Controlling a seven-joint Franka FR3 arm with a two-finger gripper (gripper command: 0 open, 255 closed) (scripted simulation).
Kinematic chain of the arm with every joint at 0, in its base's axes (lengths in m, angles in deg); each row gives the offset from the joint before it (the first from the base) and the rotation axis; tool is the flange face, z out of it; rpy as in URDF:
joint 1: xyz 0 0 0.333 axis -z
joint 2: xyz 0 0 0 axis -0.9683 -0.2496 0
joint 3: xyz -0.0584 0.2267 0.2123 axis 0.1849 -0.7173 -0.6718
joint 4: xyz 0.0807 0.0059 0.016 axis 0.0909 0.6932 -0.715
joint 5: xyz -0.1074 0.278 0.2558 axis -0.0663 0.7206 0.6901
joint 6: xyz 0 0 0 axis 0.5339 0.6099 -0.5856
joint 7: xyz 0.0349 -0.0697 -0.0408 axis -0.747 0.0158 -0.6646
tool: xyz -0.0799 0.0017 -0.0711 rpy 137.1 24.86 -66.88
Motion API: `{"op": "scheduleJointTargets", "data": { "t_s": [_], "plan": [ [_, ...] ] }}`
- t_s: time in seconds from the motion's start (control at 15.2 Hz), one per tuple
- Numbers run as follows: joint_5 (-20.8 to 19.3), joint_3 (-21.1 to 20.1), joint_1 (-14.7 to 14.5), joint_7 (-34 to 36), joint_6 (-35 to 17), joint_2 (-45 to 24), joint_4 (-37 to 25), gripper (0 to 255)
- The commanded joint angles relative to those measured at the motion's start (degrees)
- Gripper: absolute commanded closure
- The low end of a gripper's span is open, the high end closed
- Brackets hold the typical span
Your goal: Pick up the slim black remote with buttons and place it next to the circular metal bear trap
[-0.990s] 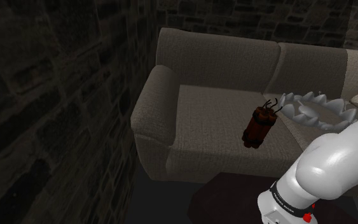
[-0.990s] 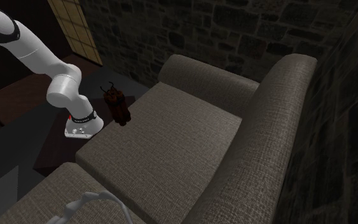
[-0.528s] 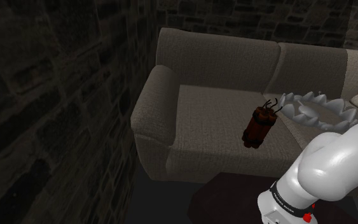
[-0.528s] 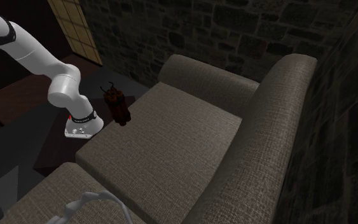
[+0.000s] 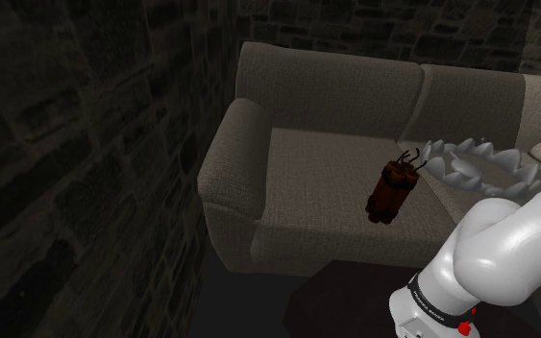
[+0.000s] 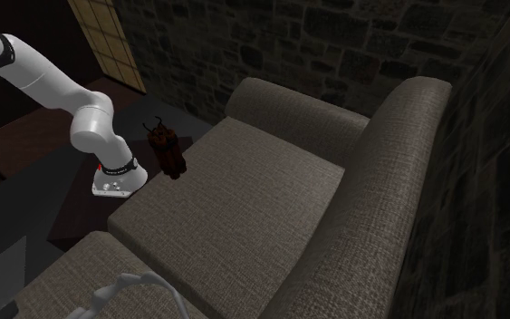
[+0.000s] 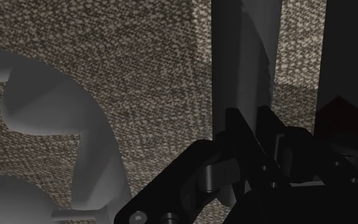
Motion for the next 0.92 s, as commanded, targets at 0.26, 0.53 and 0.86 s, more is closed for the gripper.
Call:
{"op": "scheduleJointTargets", "data": {
  "t_s": [0.26,0.53,0.86],
  "plan": [
    [-3.4,3.6,-3.2,2.0,-3.4,2.8,1.5,255],
    [-5.1,5.5,-4.7,3.0,-5.0,4.1,2.1,255],
    [-5.1,5.5,-4.7,3.0,-5.0,4.1,2.1,255]
  ]
}}
